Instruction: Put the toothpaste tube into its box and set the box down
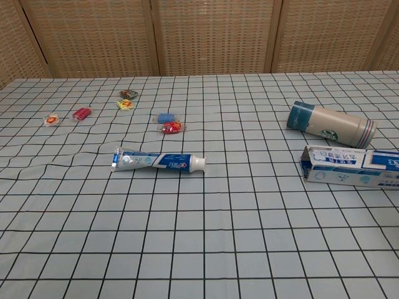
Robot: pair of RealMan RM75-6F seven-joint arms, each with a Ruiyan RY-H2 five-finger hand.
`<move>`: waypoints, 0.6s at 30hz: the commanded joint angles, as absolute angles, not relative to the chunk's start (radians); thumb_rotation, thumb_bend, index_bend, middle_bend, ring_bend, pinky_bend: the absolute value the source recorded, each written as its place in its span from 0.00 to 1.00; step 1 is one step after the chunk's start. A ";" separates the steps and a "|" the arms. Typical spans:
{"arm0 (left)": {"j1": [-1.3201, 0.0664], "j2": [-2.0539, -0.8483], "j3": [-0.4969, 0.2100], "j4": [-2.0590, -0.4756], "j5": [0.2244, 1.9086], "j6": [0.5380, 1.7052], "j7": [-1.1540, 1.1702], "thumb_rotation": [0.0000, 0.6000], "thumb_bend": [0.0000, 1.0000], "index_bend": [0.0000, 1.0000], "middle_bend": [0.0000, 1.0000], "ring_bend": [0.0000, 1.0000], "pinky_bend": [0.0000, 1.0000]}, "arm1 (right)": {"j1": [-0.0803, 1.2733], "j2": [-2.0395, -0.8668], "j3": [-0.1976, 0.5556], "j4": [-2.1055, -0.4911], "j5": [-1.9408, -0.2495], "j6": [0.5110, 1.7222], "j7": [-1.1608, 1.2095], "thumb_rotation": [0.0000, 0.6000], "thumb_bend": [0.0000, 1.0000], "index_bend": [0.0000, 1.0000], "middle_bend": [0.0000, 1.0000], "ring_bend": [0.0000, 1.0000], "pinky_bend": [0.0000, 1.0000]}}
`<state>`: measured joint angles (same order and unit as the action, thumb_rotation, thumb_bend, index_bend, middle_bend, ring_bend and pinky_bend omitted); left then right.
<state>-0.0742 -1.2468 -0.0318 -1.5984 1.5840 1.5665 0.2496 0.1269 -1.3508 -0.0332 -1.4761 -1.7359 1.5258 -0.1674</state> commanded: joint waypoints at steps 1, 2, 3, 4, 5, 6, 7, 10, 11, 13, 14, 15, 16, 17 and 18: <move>-0.075 -1.247 -0.031 -1.598 1.584 1.566 0.250 1.00 0.17 0.04 0.00 0.00 0.00 | 0.127 -1.351 -0.033 -1.476 -1.736 1.526 -0.168 1.00 0.19 0.18 0.00 0.00 0.06; -0.075 -1.248 -0.031 -1.597 1.584 1.565 0.250 1.00 0.17 0.04 0.00 0.00 0.00 | 0.127 -1.351 -0.033 -1.476 -1.736 1.526 -0.168 1.00 0.19 0.18 0.00 0.00 0.06; -0.075 -1.248 -0.031 -1.597 1.584 1.564 0.250 1.00 0.17 0.04 0.00 0.00 0.00 | 0.127 -1.351 -0.033 -1.477 -1.737 1.526 -0.168 1.00 0.18 0.18 0.00 0.00 0.06; -0.076 -1.248 -0.031 -1.596 1.583 1.562 0.250 1.00 0.17 0.04 0.00 0.00 0.00 | 0.127 -1.351 -0.033 -1.477 -1.736 1.526 -0.168 1.00 0.18 0.18 0.00 0.00 0.06; -0.077 -1.249 -0.030 -1.595 1.582 1.559 0.250 1.00 0.17 0.04 0.00 0.00 0.00 | 0.127 -1.351 -0.033 -1.477 -1.736 1.526 -0.168 1.00 0.18 0.18 0.00 0.00 0.06; -0.077 -1.249 -0.030 -1.595 1.581 1.557 0.249 1.00 0.17 0.04 0.00 0.00 0.00 | 0.127 -1.350 -0.033 -1.478 -1.736 1.525 -0.168 1.00 0.18 0.18 0.00 0.00 0.06; -0.078 -1.250 -0.030 -1.595 1.581 1.556 0.249 1.00 0.18 0.04 0.00 0.00 0.00 | 0.127 -1.350 -0.033 -1.479 -1.736 1.525 -0.166 1.00 0.18 0.18 0.00 0.00 0.06; -0.080 -1.250 -0.030 -1.595 1.582 1.554 0.250 1.00 0.18 0.04 0.00 0.00 0.00 | 0.128 -1.351 -0.033 -1.481 -1.738 1.525 -0.167 1.00 0.18 0.18 0.00 0.00 0.06; -0.080 -1.250 -0.030 -1.595 1.581 1.553 0.249 1.00 0.18 0.04 0.00 0.00 0.00 | 0.128 -1.352 -0.033 -1.480 -1.739 1.524 -0.169 1.00 0.18 0.18 0.00 0.00 0.06; -0.082 -1.251 -0.031 -1.594 1.578 1.550 0.247 1.00 0.18 0.04 0.00 0.00 0.00 | 0.129 -1.354 -0.033 -1.478 -1.739 1.523 -0.170 1.00 0.18 0.18 0.00 0.00 0.06; -0.082 -1.251 -0.032 -1.594 1.575 1.547 0.245 1.00 0.18 0.04 0.00 0.00 0.00 | 0.129 -1.355 -0.033 -1.477 -1.737 1.522 -0.171 1.00 0.18 0.18 0.00 0.00 0.06; -0.083 -1.251 -0.032 -1.593 1.573 1.544 0.245 1.00 0.18 0.04 0.00 0.00 0.00 | 0.129 -1.355 -0.032 -1.477 -1.735 1.521 -0.172 1.00 0.18 0.18 0.00 0.00 0.06; -0.084 -1.251 -0.031 -1.593 1.572 1.542 0.245 1.00 0.18 0.05 0.00 0.00 0.00 | 0.129 -1.355 -0.032 -1.477 -1.734 1.520 -0.171 1.00 0.19 0.18 0.00 0.00 0.06; -0.084 -1.251 -0.031 -1.593 1.572 1.542 0.245 1.00 0.18 0.05 0.00 0.00 0.00 | 0.128 -1.355 -0.031 -1.477 -1.734 1.521 -0.171 1.00 0.19 0.18 0.00 0.00 0.06; -0.084 -1.252 -0.031 -1.593 1.573 1.542 0.245 1.00 0.18 0.05 0.00 0.00 0.00 | 0.128 -1.354 -0.031 -1.477 -1.733 1.521 -0.171 1.00 0.19 0.18 0.00 0.00 0.06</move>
<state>-0.0841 -1.2518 -0.0309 -1.5927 1.5731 1.5422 0.2450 0.1283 -1.3544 -0.0310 -1.4770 -1.7335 1.5213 -0.1707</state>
